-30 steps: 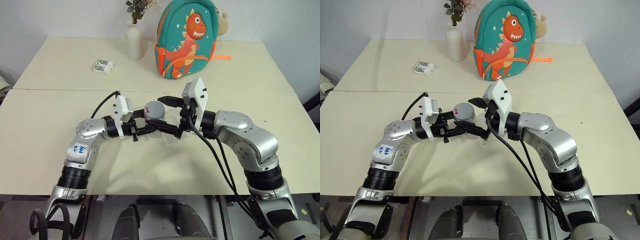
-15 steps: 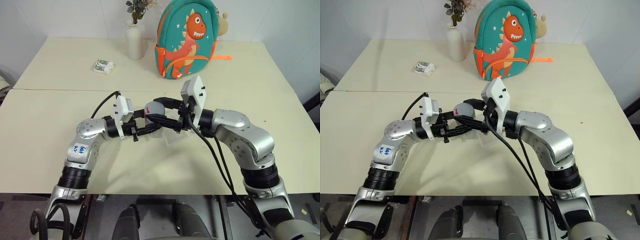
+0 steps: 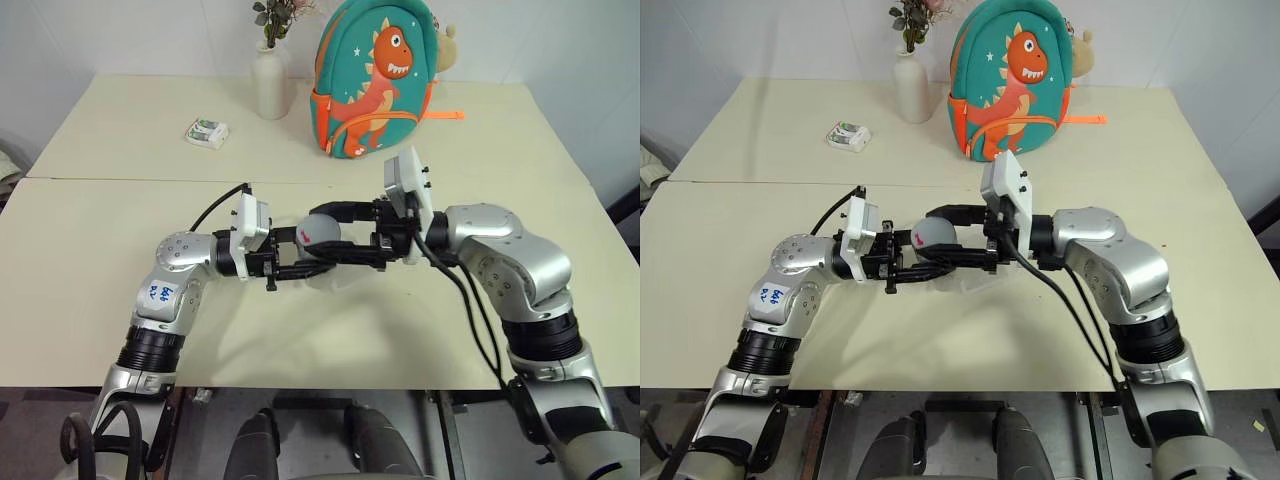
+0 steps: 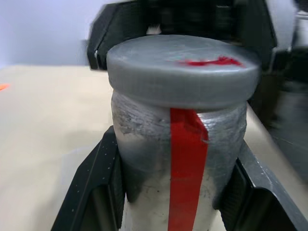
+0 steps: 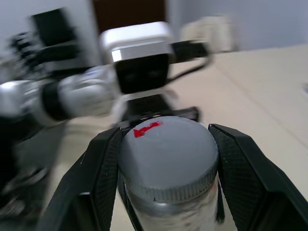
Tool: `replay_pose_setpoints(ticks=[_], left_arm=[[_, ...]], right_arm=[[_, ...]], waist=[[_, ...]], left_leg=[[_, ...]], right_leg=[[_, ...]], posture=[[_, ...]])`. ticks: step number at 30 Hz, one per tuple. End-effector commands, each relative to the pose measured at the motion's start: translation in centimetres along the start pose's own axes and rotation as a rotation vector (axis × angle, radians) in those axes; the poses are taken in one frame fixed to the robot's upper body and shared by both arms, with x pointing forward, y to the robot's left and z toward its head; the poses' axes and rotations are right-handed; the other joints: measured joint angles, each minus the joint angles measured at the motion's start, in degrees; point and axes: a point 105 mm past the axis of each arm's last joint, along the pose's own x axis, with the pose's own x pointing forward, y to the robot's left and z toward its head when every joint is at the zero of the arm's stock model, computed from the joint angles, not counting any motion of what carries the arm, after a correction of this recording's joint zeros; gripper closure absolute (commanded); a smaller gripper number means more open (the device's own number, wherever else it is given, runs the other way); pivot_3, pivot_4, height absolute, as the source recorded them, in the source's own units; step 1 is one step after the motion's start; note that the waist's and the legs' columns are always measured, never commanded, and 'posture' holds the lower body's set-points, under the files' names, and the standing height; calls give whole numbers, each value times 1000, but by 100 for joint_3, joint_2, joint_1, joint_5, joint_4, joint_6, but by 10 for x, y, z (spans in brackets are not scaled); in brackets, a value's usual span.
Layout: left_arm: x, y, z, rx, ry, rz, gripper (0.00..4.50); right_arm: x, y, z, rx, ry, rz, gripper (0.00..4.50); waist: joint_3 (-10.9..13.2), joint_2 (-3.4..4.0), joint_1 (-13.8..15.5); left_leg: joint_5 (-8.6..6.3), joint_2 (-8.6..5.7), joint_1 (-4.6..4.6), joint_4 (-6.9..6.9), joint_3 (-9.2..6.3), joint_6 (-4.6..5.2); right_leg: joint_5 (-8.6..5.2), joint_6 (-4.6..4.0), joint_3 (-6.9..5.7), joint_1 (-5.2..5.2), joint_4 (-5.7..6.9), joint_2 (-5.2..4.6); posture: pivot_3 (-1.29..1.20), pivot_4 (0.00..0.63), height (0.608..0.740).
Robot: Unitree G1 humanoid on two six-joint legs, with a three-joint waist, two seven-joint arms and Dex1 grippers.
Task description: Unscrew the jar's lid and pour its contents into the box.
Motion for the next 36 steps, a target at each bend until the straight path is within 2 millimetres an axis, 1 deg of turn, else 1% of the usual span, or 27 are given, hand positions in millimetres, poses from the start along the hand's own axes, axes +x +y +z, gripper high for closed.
replay_pose_setpoints(ticks=[1,7,13,15,18,19,26,28,32,36], left_arm=[[-7,2,2,16,14,-45,2496],[-7,7,7,48,-17,-23,2496],[-7,8,7,48,-38,11,2496],[-7,8,7,46,-42,18,2496],[-9,8,8,38,-47,26,2496],[-10,8,9,32,-50,30,2496],[-26,16,7,16,-19,143,2496],[-27,17,7,10,-17,165,2496],[-24,17,6,-2,-16,176,2496],[-19,14,4,-15,-13,166,2496]], right_arm=[[-5,7,8,-94,9,136,1966],[-10,-6,5,-114,29,133,1966],[-10,-5,6,-101,19,129,1966],[-10,-5,6,-95,12,127,1246],[-11,-6,11,-88,-15,117,394],[-11,-7,13,-90,-26,111,18],[-12,-18,28,-140,-73,-20,18],[-6,-21,28,-147,-61,-66,18],[9,-23,19,-142,-10,-111,18],[22,-26,16,-83,-8,-139,18]], waist=[[0,0,-12],[0,1,-2],[0,1,-2],[1,1,-4],[1,1,-5],[1,1,-4],[1,1,-14],[1,1,-11],[1,1,-9],[1,1,-11]], left_leg=[[0,1,1,1,0,0],[0,2,0,14,0,0],[0,2,-1,15,0,0],[0,2,-1,18,0,0],[0,3,-1,25,0,0],[0,3,-1,28,0,0],[-1,3,1,42,0,0],[-1,3,0,42,0,0],[-1,3,0,43,1,0],[-2,3,0,41,3,-1]], right_leg=[[0,0,0,0,0,1],[0,0,4,0,11,3],[0,1,5,-1,14,2],[0,1,6,-2,18,2],[0,1,6,-2,26,2],[0,1,6,-2,28,2],[0,0,9,-3,44,2],[0,0,10,-5,47,2],[0,0,11,-5,46,1],[0,-1,12,-8,46,2]], posture=[[0,150,740],[0,150,740],[0,150,740],[0,150,740],[0,150,740],[0,150,740],[0,150,740],[0,150,740],[0,150,740],[0,150,740]])
